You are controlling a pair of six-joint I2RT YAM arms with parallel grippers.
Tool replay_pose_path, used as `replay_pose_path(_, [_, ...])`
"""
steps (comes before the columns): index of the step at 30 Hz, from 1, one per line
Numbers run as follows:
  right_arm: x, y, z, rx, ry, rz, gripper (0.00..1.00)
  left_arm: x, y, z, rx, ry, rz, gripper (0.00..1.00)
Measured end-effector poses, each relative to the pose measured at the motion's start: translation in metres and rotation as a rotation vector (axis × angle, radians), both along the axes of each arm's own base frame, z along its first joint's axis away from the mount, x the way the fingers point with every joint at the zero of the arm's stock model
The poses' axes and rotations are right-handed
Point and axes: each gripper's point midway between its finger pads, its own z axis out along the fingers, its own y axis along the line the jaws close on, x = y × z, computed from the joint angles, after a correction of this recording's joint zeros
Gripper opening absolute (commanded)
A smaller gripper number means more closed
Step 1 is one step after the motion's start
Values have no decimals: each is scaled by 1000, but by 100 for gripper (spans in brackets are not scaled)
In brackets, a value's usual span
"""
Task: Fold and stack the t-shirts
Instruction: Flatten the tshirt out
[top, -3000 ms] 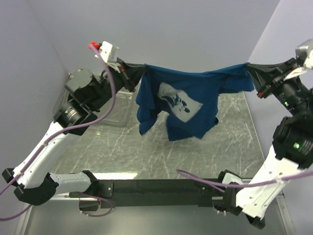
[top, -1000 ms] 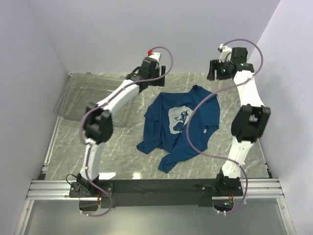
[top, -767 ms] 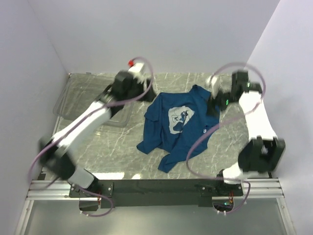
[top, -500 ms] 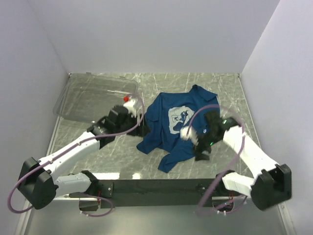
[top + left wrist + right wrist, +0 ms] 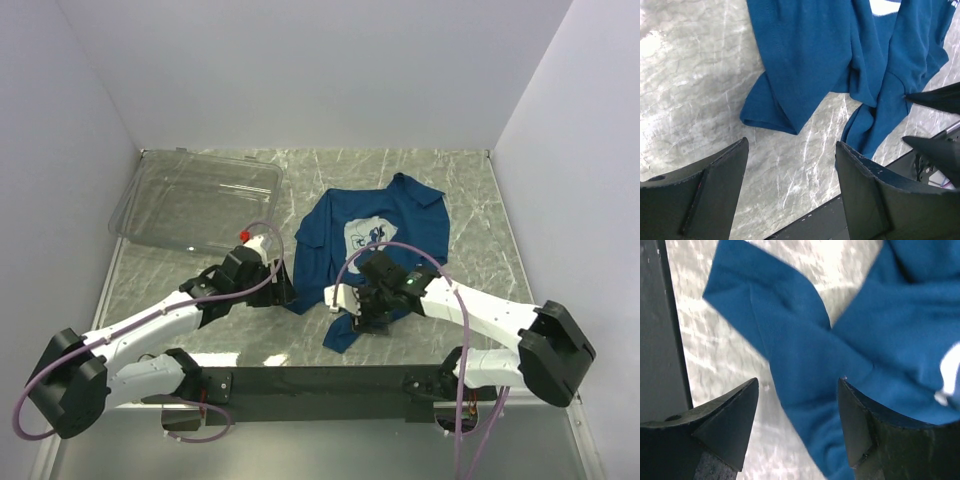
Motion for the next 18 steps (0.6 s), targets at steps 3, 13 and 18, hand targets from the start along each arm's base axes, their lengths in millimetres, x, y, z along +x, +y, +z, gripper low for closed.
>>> replay_pose_path(3, [-4, 10, -8, -9, 2, 16, 69, 0, 3, 0, -4, -5, 24, 76])
replay_pose_path(13, [-6, 27, -29, -27, 41, -18, 10, 4, 12, 19, -35, -74, 86, 76])
replay_pose_path(18, [8, 27, -7, 12, 85, -138, 0, 4, 15, 20, -29, -81, 93, 76])
